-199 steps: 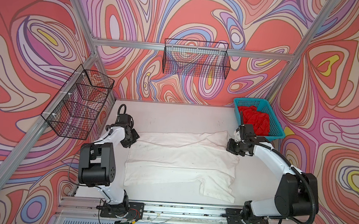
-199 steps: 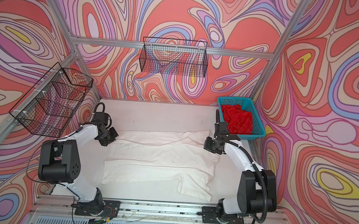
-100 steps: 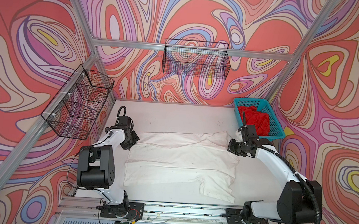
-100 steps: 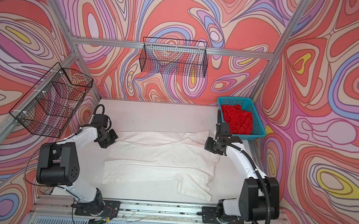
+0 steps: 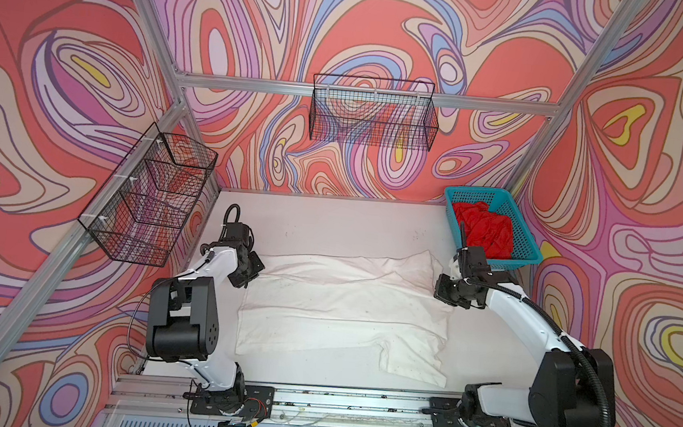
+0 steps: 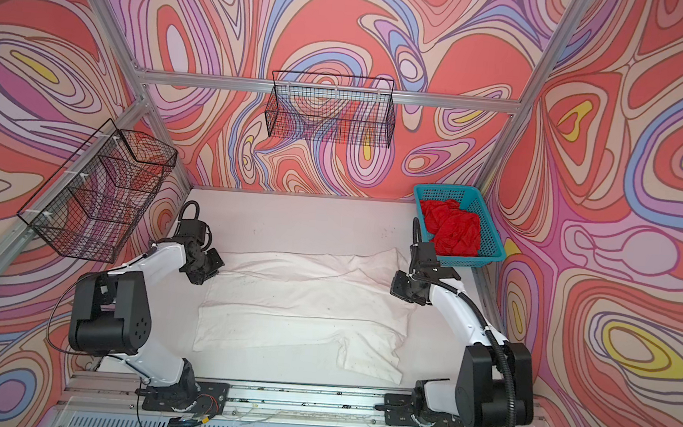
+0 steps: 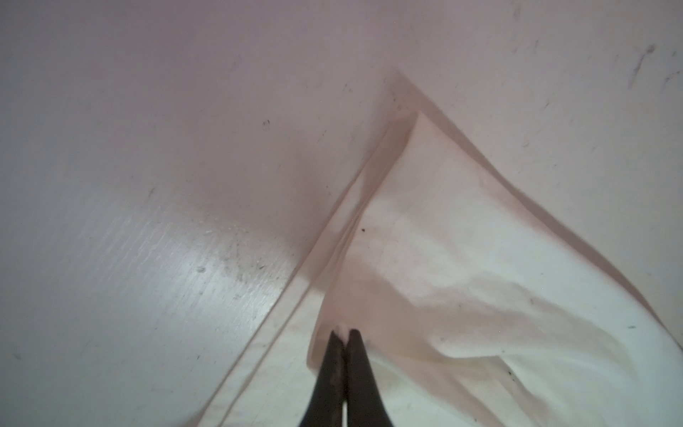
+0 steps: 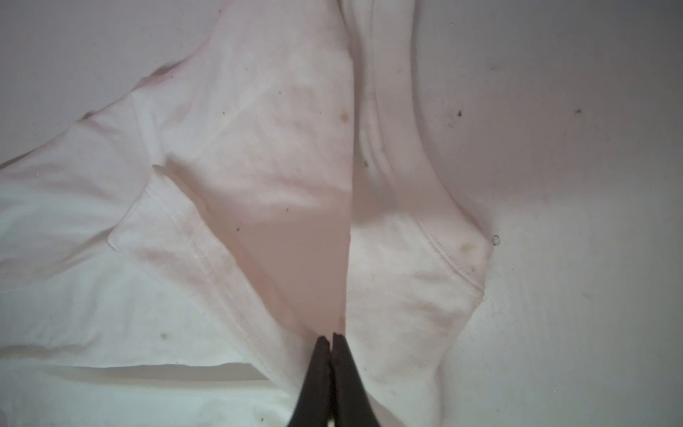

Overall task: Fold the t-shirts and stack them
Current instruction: 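Open both grippers to release the far edge of the white t-shirt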

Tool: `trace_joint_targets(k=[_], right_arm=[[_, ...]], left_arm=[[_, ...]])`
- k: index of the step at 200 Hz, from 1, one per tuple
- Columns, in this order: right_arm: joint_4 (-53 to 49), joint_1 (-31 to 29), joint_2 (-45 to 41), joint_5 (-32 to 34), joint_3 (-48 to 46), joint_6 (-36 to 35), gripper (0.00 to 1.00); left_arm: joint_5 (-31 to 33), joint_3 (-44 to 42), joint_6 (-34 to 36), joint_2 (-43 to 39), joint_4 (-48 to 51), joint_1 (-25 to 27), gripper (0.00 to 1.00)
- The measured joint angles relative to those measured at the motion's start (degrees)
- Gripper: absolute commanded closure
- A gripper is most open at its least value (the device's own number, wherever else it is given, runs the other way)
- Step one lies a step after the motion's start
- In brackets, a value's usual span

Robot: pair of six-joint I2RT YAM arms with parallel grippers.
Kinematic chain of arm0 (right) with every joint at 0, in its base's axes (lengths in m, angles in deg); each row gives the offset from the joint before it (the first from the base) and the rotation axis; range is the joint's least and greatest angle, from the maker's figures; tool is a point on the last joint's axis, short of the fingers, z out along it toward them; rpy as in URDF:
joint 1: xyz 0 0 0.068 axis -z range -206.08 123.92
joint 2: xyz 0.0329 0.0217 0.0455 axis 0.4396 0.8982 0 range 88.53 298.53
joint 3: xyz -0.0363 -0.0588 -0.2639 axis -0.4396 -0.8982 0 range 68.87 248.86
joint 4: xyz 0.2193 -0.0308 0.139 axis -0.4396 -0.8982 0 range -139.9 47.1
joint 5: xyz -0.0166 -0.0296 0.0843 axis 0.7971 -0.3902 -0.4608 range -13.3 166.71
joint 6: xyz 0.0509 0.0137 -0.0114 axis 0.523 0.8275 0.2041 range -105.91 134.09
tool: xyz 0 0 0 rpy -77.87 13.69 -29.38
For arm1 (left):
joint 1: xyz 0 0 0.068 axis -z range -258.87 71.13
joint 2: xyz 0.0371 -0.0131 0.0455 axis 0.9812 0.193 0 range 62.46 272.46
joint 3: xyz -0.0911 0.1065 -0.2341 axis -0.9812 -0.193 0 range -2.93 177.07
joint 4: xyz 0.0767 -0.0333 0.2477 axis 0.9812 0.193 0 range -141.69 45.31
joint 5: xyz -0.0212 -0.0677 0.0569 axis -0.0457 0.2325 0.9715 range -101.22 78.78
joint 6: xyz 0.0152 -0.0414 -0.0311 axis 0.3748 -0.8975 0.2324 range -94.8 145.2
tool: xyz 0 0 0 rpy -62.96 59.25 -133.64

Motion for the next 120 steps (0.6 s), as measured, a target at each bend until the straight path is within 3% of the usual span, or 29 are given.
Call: trace_joint_targets(k=[71,87,102,120], right_arm=[[1.51,0.0,0.04,0.13,-0.83,0.15,1.0],[2.03,0.0,0.04,-0.13,-2.12,0.57,1.0],[1.92,0.0,0.13,-0.28,-3.15,1.16,0.83],[1.27,0.0,0.22,0.0,-3.28,1.09,0.69]], left_arm=[[-0.07,0.13,0.35,0.02,0.07,0.0,1.0],[-0.09,-0.22,0.33,0.02,0.07,0.0,0.81],[-0.11,-0.61,0.28,0.02,0.28,0.0,0.61],[-0.09,-0.72,0.2,-0.22,0.98,-0.02,0.47]])
